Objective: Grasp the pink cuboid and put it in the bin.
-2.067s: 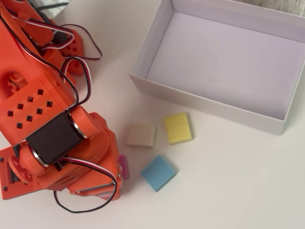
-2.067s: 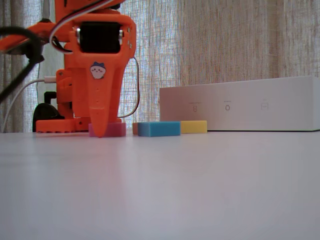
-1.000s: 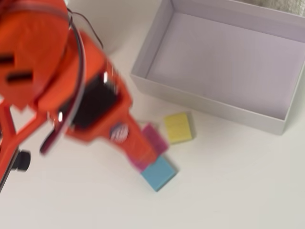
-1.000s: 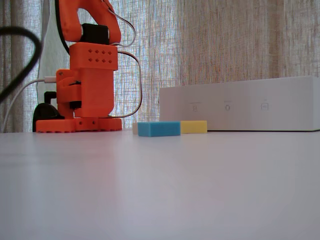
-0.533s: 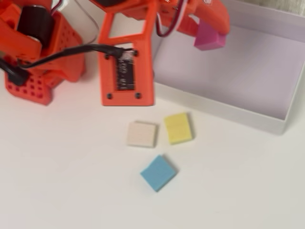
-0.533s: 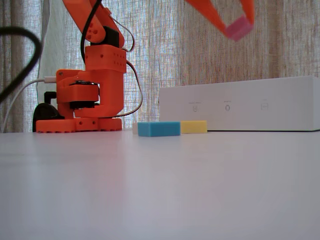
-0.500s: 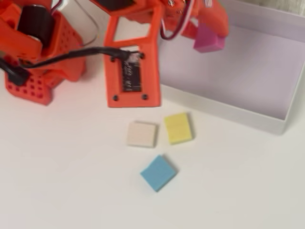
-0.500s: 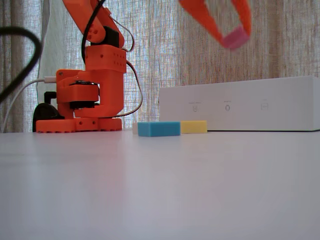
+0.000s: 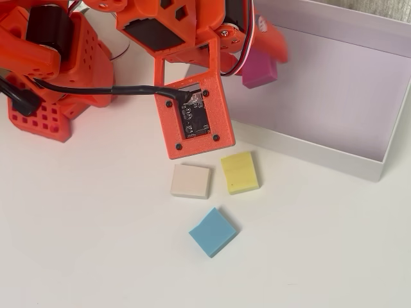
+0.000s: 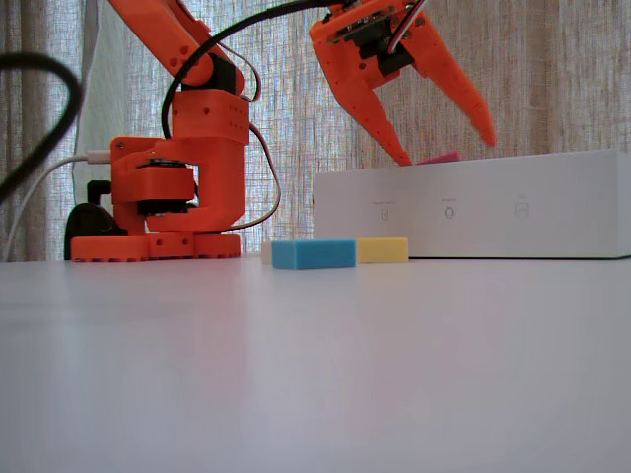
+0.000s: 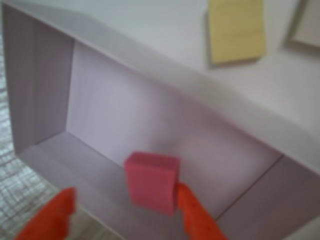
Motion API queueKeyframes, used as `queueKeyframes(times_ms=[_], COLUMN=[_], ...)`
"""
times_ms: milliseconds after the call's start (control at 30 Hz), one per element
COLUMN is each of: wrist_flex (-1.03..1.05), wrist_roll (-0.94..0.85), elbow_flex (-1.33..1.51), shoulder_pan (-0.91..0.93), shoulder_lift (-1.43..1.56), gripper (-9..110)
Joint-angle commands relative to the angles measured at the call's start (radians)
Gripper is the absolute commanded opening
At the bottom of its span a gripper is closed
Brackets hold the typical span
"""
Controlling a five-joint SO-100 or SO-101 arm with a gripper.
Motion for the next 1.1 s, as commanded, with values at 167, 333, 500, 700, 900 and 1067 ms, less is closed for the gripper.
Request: queueKeyframes(times_ms=[167, 333, 500, 700, 900, 1067], wrist_flex=[-0.12, -0.316, -0.595, -0.462, -0.058, 0.167], wrist_roll=[-0.083, -0.16, -0.172, -0.163, -0.158, -0.13], elbow_flex=[-0.127, -0.17, -0.034, 0.206, 0.318, 0.379], shoulder_pan=[0.144, 0.385, 0.655, 0.838, 0.902, 0.9], shoulder_lift=[0.104, 0.262, 0.509, 0.825, 0.979, 0.979], gripper=[46, 43, 42, 38, 27, 14])
